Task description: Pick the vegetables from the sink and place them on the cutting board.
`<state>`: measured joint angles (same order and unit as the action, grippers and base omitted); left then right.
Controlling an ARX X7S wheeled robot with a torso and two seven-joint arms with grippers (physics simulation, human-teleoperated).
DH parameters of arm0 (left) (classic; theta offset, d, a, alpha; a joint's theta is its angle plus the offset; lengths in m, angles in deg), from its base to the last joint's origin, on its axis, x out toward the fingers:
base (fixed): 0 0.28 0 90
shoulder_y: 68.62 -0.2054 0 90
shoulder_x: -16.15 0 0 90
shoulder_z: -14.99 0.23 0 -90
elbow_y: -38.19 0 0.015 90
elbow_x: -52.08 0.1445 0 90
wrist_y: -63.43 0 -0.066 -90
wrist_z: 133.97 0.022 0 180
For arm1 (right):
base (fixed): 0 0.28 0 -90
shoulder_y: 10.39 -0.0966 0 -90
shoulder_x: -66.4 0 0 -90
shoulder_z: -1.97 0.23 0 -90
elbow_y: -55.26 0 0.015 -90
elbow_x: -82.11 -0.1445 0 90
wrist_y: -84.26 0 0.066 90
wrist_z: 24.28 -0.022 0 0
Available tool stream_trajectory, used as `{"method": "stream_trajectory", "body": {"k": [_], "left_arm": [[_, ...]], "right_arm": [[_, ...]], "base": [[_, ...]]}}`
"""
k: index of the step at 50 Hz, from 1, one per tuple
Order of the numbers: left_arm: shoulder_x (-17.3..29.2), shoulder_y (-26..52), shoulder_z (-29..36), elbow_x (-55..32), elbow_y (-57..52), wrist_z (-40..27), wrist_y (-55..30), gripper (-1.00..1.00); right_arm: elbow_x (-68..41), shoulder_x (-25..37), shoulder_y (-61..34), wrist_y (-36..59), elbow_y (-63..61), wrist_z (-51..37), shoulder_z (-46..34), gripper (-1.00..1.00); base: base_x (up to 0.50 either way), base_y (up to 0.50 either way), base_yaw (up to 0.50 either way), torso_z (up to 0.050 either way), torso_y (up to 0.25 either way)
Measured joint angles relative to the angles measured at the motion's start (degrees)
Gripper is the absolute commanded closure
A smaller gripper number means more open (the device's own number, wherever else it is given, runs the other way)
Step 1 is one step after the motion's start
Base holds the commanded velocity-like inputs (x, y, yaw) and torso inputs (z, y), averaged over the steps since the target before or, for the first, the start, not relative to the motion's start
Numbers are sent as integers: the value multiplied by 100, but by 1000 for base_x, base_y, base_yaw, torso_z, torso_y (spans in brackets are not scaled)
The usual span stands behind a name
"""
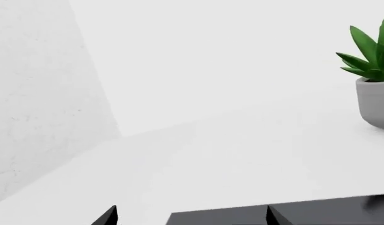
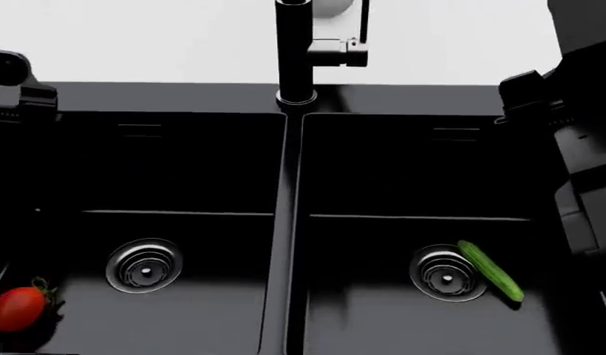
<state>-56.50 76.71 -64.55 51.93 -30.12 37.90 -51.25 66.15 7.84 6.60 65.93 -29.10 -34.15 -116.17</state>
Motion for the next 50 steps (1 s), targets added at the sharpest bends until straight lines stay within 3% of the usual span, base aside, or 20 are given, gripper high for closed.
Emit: {"method": "stream_trajectory", "body": {"k": [13, 28, 37, 41, 50], "left_arm": [[51, 26, -56, -46, 169, -18, 122, -100], [174, -57, -133, -88, 8, -41, 46, -100], [299, -89, -150, -116, -147, 24, -190, -100], [462, -130, -136, -221, -452, 286, -380, -100], [1257, -396, 25, -620, -1860, 1369, -1024, -100]], "right_arm": [[-71, 109, 120, 136, -308, -10, 51, -100], [-207, 155, 200, 392, -596, -85, 337, -100], [-403, 272, 163, 688, -861, 113, 298, -100], [-960, 535, -139, 1061, -1193, 394, -33, -100], [-3339, 1591, -1439, 1505, -2236, 562, -1632, -100]], "base": [[500, 0, 0, 50, -4], [28, 0, 0, 50, -3], [276, 0, 0, 0, 0], [0, 0, 0, 0, 0], [0, 0, 0, 0, 0]]}}
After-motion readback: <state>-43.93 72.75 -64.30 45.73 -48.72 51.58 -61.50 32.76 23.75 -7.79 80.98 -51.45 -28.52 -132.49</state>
